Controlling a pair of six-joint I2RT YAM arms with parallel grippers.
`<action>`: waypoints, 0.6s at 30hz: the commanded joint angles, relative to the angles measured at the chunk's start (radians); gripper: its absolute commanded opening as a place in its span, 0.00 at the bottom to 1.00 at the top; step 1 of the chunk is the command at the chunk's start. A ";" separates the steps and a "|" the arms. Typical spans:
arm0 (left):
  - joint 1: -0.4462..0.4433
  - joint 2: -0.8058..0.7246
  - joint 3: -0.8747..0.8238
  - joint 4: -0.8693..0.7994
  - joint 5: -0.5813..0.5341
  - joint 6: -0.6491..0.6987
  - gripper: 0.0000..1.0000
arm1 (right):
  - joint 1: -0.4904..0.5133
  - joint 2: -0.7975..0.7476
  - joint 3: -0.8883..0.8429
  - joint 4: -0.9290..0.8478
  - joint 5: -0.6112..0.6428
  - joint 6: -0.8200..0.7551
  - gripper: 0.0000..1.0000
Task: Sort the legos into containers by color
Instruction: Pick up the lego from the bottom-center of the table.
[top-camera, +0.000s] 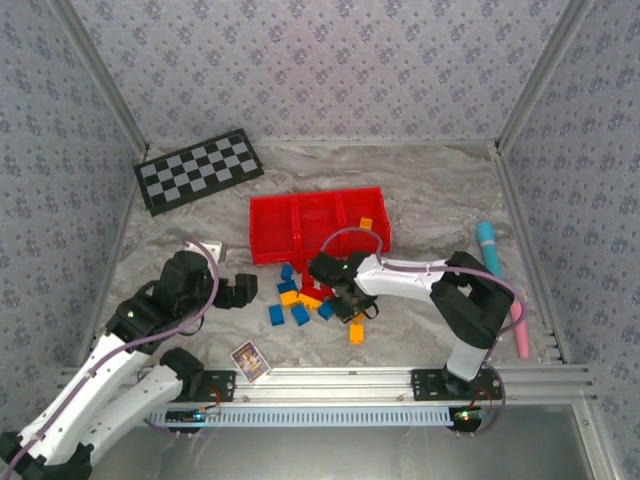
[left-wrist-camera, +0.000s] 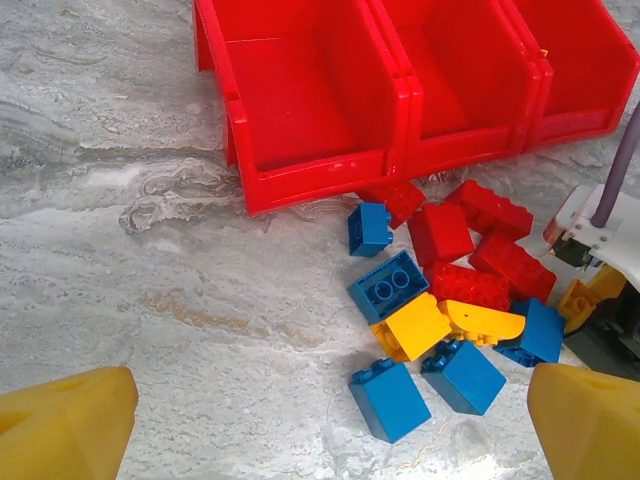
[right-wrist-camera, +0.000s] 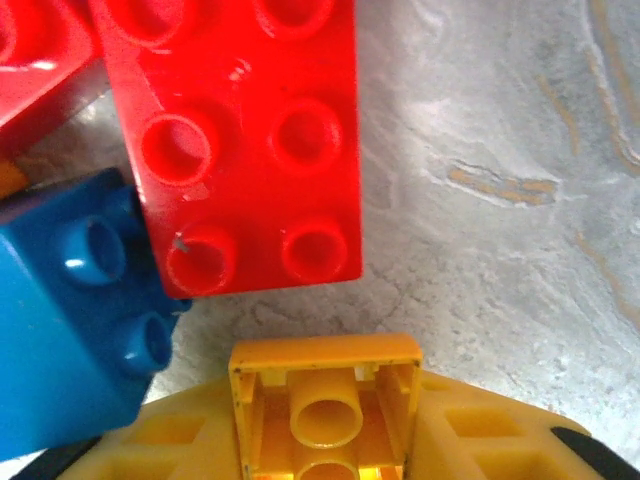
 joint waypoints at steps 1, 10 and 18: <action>-0.009 -0.012 0.000 -0.011 -0.023 -0.009 1.00 | -0.027 -0.038 -0.028 -0.040 0.118 0.047 0.33; -0.021 -0.003 0.001 -0.020 -0.034 -0.016 1.00 | -0.145 -0.233 0.077 -0.057 0.178 0.044 0.33; -0.026 0.009 0.017 -0.040 -0.029 -0.018 1.00 | -0.397 -0.105 0.315 0.057 0.018 -0.014 0.34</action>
